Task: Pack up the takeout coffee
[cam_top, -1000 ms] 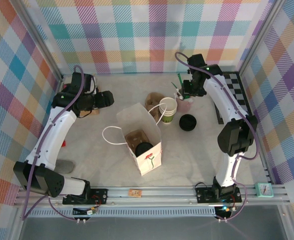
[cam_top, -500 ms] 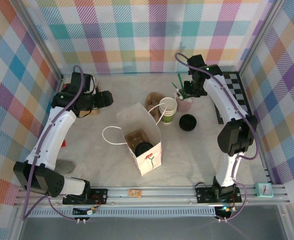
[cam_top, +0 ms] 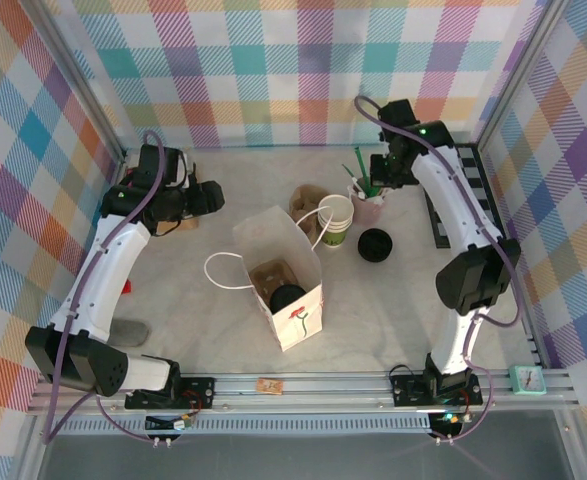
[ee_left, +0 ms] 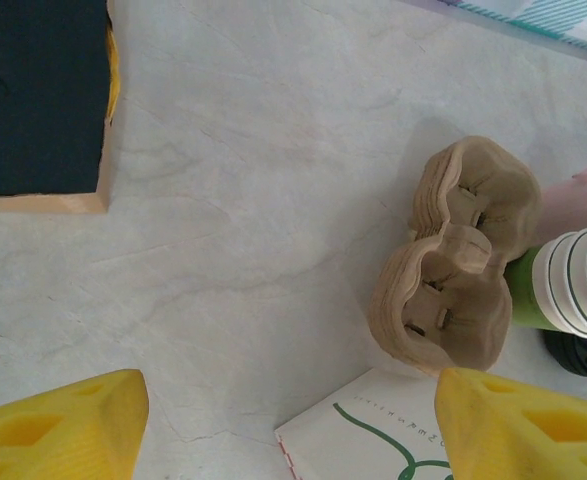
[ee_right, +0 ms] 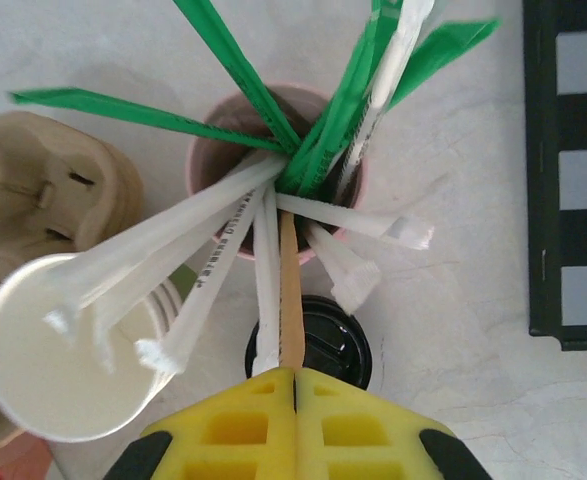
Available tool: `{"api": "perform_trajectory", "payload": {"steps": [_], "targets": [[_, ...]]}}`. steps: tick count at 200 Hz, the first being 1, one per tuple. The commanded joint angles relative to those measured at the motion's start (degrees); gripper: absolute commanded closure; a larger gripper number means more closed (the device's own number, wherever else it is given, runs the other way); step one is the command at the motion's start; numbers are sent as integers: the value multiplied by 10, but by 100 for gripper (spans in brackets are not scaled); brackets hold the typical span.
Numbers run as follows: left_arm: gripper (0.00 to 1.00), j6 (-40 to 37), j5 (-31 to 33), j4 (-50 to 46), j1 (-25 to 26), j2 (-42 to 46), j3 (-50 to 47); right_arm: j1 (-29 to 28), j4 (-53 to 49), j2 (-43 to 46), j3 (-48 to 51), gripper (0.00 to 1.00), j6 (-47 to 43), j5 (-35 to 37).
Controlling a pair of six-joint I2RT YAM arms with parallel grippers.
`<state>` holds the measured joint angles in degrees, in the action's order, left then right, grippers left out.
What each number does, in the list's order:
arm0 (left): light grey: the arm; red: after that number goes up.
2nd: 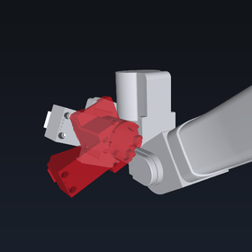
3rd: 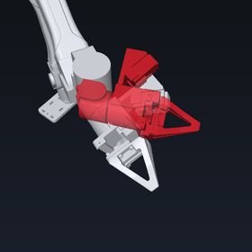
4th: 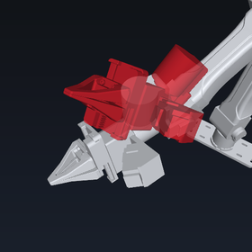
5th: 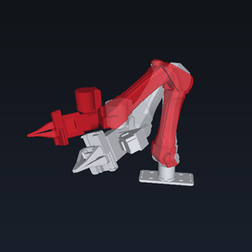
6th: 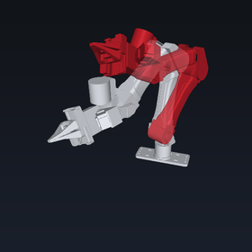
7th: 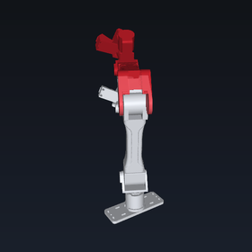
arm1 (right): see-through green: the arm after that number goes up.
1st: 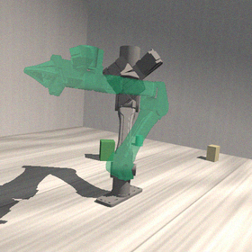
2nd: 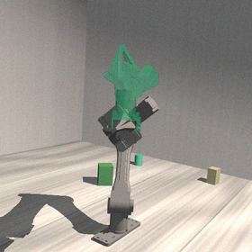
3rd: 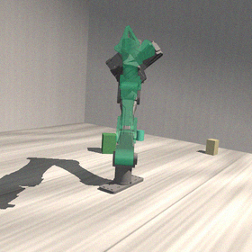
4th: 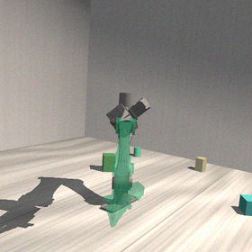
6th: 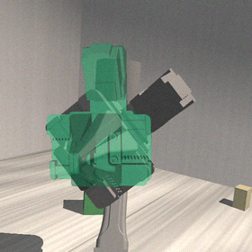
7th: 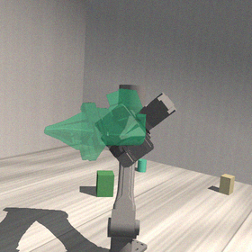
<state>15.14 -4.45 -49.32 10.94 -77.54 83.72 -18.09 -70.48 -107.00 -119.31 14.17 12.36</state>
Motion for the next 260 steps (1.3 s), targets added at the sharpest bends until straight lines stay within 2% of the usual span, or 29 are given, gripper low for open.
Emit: {"api": "perform_trajectory", "payload": {"steps": [1,67,119,149,187,222,260], "targets": [[25,-12,1,4,-11,15,10,-14,-54,45,-58,93,-8,5],[25,-12,-3,3,-12,18,20,-46,-119,108,-155,91,-23,-2],[25,-16,7,0,-24,9,28,-61,-91,201,-160,90,-35,-103],[26,-10,-2,14,-55,-3,17,-68,-100,217,-180,92,-48,-206],[28,-2,-8,35,-83,-22,4,-134,-86,233,-183,92,-65,-275],[30,6,-6,52,-89,-35,-8,-230,-128,192,-211,92,-84,-220],[31,9,-10,56,-106,-49,3,-299,-169,147,-213,92,-95,-122]]}}
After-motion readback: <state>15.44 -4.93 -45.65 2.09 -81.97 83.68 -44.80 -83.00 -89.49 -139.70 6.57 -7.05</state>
